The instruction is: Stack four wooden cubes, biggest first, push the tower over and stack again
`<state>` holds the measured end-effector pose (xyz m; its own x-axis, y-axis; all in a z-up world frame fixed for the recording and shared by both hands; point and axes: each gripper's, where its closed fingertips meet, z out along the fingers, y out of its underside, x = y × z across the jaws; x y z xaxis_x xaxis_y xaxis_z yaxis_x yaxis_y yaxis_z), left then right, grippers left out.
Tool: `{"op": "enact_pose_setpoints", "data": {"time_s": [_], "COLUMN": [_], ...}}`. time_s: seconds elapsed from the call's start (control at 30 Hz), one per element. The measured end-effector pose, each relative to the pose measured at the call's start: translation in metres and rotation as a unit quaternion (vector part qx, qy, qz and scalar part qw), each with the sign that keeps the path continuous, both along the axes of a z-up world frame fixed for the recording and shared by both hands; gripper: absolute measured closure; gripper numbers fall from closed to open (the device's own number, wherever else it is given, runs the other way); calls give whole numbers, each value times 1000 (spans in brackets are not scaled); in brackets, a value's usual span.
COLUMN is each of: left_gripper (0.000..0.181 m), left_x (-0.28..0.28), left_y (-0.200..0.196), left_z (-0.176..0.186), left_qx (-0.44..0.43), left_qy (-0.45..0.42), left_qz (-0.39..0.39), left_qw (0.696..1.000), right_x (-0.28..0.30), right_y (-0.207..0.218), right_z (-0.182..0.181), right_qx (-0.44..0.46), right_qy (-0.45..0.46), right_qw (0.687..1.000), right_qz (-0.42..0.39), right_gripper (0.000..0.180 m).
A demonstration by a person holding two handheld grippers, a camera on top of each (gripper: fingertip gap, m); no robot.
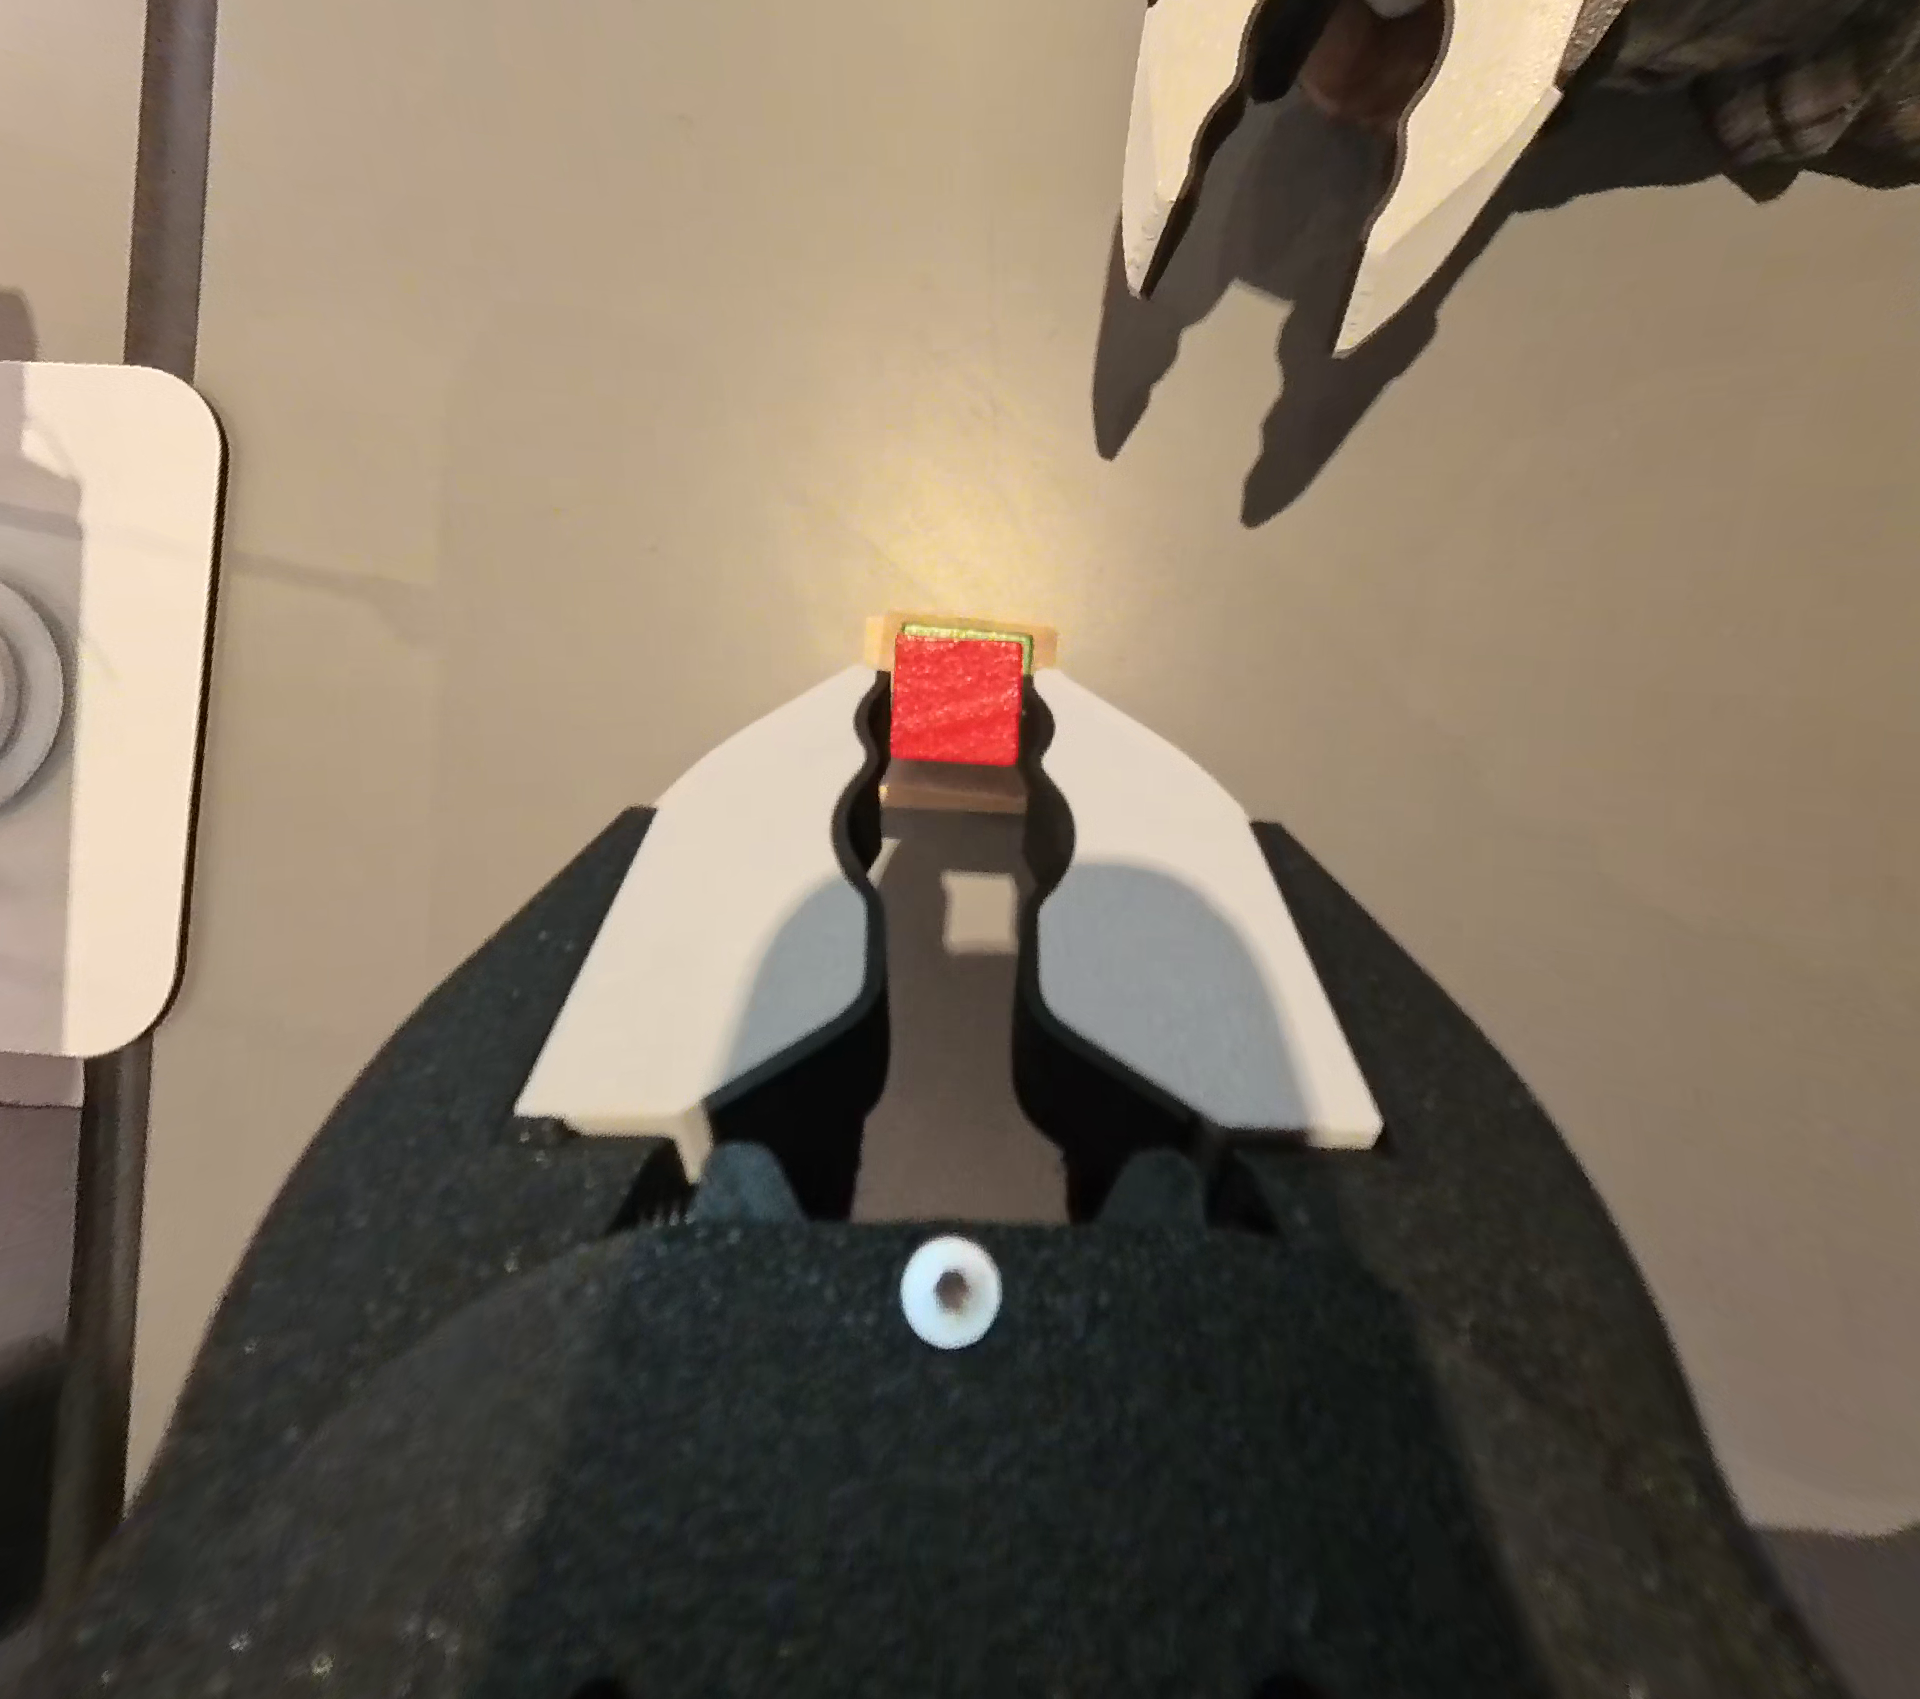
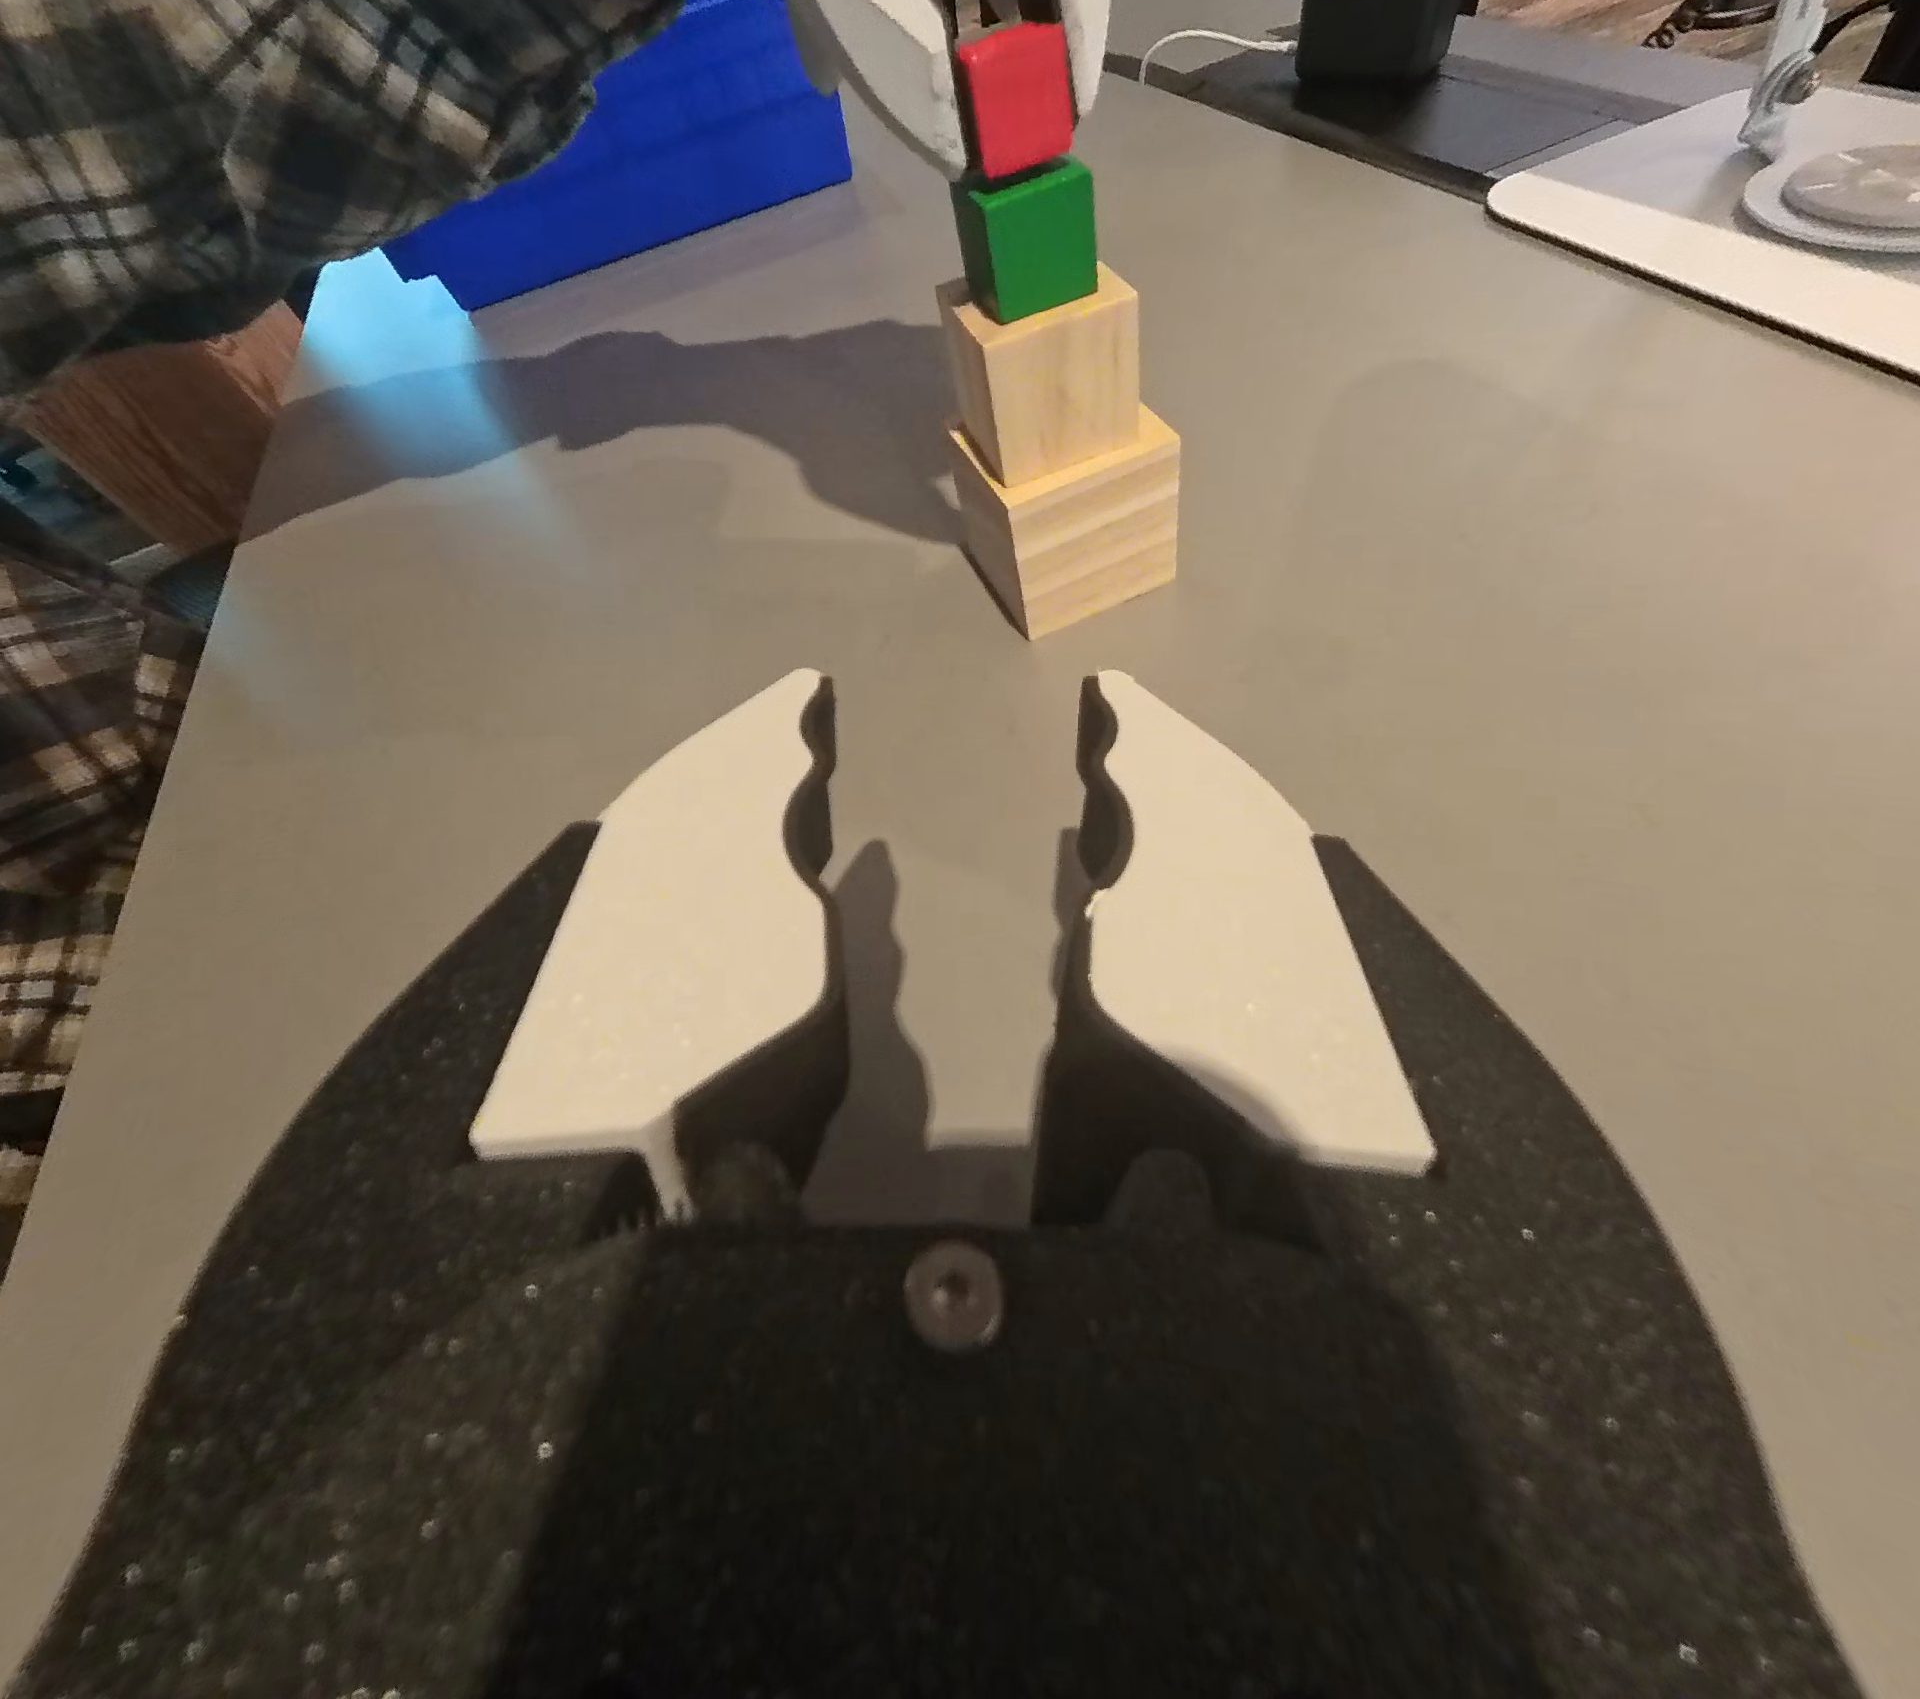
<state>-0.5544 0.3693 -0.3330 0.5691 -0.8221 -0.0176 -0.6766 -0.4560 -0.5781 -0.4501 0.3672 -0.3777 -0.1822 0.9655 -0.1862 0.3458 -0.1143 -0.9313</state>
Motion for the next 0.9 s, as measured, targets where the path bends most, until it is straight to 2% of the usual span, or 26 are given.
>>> {"op": "enact_pose_setpoints", "data": {"time_s": [0.9], "left_gripper": [158], "left_x": [2], "left_y": [0], "left_z": [-3], "left_qx": [4], "left_qy": [12], "left_qz": [-11], "left_qw": [1000], "right_x": [-1], "right_y": [-2], "right_z": [0], "right_qx": [0], "right_qy": [-2], "right_qw": [1000], "right_qz": [3], "right_gripper": [135]}}
